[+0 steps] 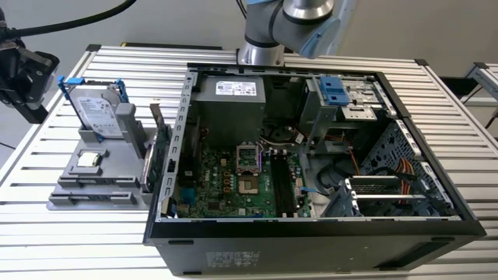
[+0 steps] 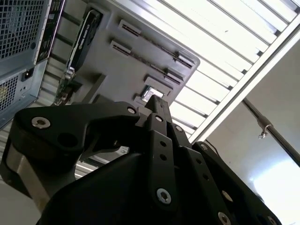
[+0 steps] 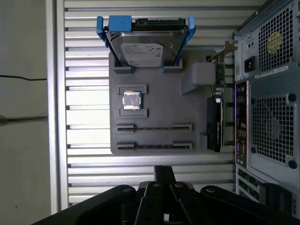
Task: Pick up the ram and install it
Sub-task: 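Pick up the ram and move it above insertion slot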
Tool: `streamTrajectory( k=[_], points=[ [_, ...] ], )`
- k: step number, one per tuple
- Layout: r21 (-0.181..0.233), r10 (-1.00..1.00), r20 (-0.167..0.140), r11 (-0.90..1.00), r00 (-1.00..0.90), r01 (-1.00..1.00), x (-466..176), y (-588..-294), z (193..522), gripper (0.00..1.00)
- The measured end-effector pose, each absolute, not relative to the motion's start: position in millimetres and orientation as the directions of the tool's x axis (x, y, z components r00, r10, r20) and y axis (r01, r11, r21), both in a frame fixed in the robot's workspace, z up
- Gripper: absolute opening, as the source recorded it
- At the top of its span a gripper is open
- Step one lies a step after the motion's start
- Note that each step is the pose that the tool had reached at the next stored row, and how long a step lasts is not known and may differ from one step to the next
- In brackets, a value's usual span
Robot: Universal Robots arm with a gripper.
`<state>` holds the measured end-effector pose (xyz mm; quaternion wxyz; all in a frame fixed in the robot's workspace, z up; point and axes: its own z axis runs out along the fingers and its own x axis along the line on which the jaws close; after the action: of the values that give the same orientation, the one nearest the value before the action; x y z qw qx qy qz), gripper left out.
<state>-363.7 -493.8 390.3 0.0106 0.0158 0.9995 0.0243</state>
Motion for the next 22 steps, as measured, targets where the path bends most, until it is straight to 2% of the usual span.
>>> streamTrajectory(
  k=[22],
  points=[
    [0.049, -0.070, -0.020, 0.996, -0.997, -0.071, -363.9, -493.9, 390.3, 0.00]
  ],
)
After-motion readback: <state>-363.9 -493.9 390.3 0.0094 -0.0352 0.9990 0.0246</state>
